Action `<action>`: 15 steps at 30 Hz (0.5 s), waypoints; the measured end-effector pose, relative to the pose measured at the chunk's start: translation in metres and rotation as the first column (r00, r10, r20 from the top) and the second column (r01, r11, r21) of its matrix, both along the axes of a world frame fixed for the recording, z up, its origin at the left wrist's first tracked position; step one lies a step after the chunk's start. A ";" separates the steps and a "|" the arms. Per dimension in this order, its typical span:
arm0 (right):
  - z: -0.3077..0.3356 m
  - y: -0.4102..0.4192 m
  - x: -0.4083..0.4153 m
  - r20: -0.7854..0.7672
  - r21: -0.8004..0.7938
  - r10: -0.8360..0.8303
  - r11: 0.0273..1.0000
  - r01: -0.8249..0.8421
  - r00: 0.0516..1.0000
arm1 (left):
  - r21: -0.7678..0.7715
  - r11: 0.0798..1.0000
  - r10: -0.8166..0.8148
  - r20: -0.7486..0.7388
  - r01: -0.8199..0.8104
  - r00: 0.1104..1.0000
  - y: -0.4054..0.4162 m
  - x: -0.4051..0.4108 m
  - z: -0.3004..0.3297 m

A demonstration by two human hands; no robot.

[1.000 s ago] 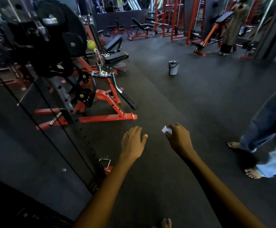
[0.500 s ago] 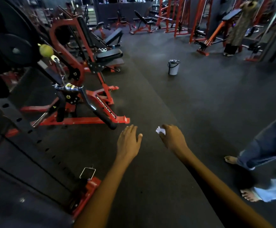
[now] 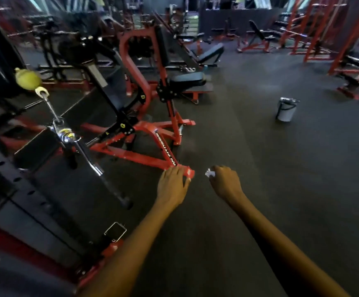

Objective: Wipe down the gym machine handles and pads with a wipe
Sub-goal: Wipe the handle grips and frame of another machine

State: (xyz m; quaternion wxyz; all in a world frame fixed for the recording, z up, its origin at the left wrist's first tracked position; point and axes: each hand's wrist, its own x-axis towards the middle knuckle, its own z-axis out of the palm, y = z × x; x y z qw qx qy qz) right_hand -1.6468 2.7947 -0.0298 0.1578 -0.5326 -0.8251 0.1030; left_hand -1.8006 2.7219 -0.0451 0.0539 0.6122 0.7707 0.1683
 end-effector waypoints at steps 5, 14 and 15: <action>0.010 0.096 -0.009 -0.008 -0.016 0.142 0.990 -0.142 0.990 | -0.013 0.987 0.158 0.029 -0.158 0.987 0.068 0.009 0.006; 0.019 0.220 -0.093 -0.103 -0.010 0.397 0.917 -0.400 0.912 | 0.016 0.920 0.391 0.023 -0.392 0.920 0.158 -0.042 0.008; 0.018 0.234 -0.111 -0.113 -0.006 0.415 0.908 -0.419 0.903 | 0.018 0.909 0.415 0.027 -0.415 0.909 0.169 -0.054 0.007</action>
